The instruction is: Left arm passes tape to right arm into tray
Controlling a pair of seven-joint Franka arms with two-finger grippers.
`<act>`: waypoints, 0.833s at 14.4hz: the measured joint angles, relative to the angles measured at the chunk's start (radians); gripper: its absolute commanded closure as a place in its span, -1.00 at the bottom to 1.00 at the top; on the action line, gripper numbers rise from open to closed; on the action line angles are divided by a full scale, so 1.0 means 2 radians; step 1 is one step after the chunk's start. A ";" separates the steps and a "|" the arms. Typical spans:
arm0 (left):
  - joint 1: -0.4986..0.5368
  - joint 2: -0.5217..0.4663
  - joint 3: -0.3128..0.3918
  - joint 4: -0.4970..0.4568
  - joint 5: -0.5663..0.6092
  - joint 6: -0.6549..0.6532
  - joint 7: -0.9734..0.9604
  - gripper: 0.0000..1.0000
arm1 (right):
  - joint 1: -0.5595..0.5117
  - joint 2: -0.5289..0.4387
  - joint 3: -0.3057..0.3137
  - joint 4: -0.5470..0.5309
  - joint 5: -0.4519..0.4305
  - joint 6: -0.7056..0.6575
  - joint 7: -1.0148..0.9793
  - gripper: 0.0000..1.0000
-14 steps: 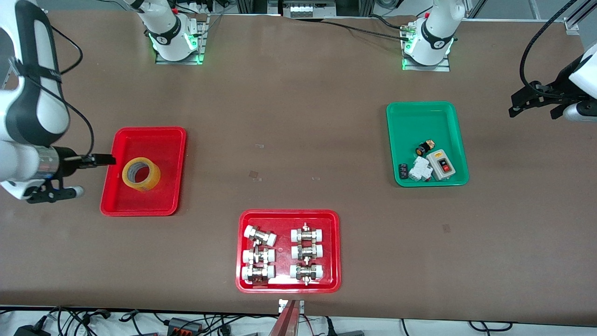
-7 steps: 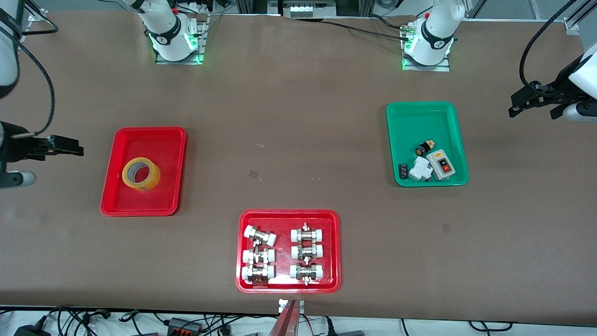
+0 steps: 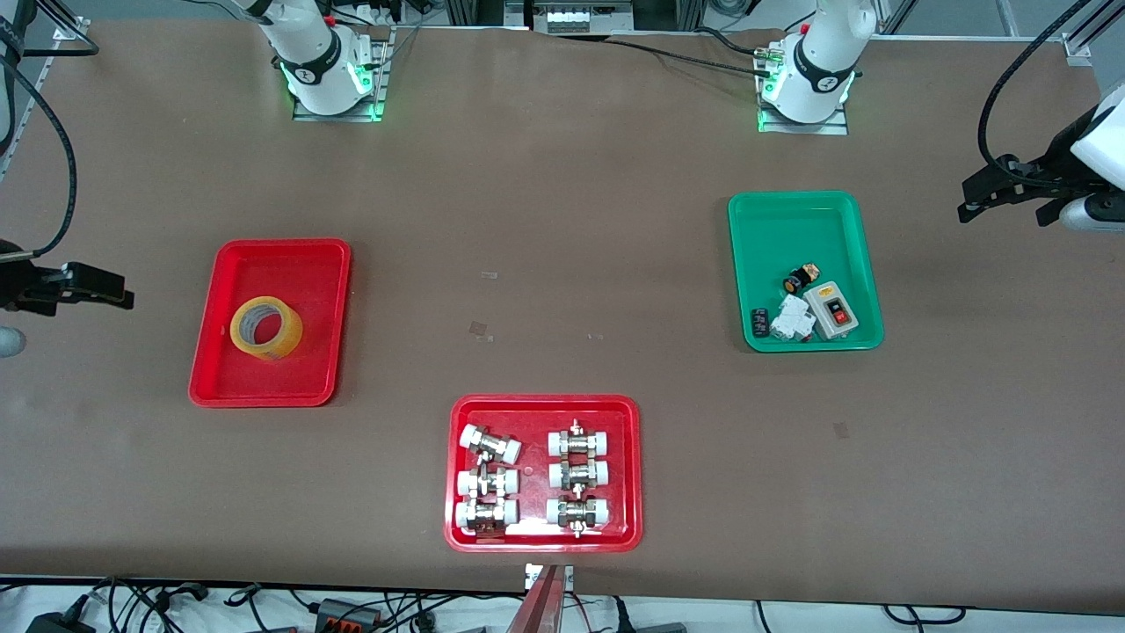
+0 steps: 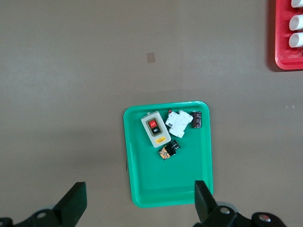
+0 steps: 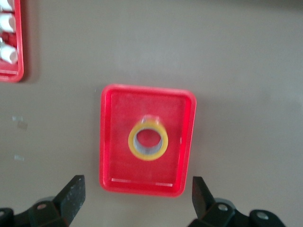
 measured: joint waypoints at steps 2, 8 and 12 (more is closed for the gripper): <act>0.000 0.001 0.000 0.001 0.000 0.000 0.000 -1.00 | 0.001 0.000 0.000 0.000 0.000 0.011 0.022 -1.00; 0.000 0.001 0.000 0.002 0.000 0.000 0.000 -1.00 | 0.034 -0.028 -0.039 -0.033 -0.006 0.046 0.042 -1.00; 0.000 0.001 0.000 0.002 0.000 0.000 0.000 -1.00 | 0.036 -0.070 -0.043 -0.091 -0.006 0.066 0.042 -1.00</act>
